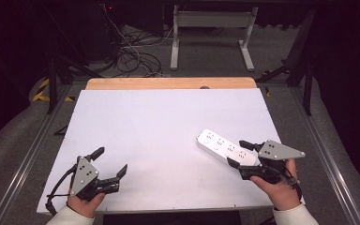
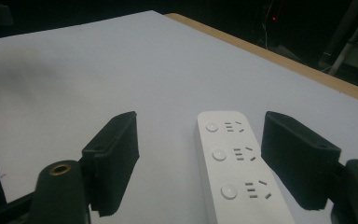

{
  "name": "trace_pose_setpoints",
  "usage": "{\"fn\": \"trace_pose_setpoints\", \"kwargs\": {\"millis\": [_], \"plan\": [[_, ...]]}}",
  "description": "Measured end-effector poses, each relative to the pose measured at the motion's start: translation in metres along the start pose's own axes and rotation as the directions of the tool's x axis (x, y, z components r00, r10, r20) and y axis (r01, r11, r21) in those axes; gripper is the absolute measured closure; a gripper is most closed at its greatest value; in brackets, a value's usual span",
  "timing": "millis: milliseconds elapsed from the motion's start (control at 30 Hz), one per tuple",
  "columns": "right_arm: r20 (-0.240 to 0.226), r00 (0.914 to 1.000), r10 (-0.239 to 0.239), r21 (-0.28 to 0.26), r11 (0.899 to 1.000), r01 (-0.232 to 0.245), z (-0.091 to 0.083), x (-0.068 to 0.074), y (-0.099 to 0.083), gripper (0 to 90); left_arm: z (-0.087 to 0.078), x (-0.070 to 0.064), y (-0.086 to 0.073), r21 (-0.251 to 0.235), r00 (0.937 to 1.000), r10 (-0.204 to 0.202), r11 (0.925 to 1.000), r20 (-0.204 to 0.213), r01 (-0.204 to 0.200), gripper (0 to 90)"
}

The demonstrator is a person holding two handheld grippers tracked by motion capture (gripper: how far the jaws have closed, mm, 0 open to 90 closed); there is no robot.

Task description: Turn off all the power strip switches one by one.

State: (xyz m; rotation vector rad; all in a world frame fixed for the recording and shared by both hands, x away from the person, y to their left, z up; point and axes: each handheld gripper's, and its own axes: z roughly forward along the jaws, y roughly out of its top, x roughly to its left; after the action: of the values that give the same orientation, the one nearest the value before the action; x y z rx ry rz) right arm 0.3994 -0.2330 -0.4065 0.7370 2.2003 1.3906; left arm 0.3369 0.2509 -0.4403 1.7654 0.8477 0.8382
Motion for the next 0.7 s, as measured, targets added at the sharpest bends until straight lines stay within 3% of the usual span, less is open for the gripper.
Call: {"fn": "trace_pose_setpoints", "kwargs": {"millis": [200,633,700], "plan": [[0.028,0.9996,0.001,0.024,1.000,-0.002,0.004,-0.007,0.003,30.5,0.000,0.000,0.000,0.003,1.0000,0.000,1.0000,-0.003,0.000,11.4],[0.073,0.9963,0.047,0.067,0.996,-0.052,0.015,-0.032,0.005,31.5,0.001,0.000,0.000,0.004,1.0000,0.001,1.0000,-0.002,-0.001,11.3],[0.087,0.9948,0.053,0.090,0.994,-0.061,0.017,-0.038,0.004,35.5,0.001,0.000,0.000,0.005,1.0000,0.006,1.0000,-0.004,-0.006,11.4]]}}
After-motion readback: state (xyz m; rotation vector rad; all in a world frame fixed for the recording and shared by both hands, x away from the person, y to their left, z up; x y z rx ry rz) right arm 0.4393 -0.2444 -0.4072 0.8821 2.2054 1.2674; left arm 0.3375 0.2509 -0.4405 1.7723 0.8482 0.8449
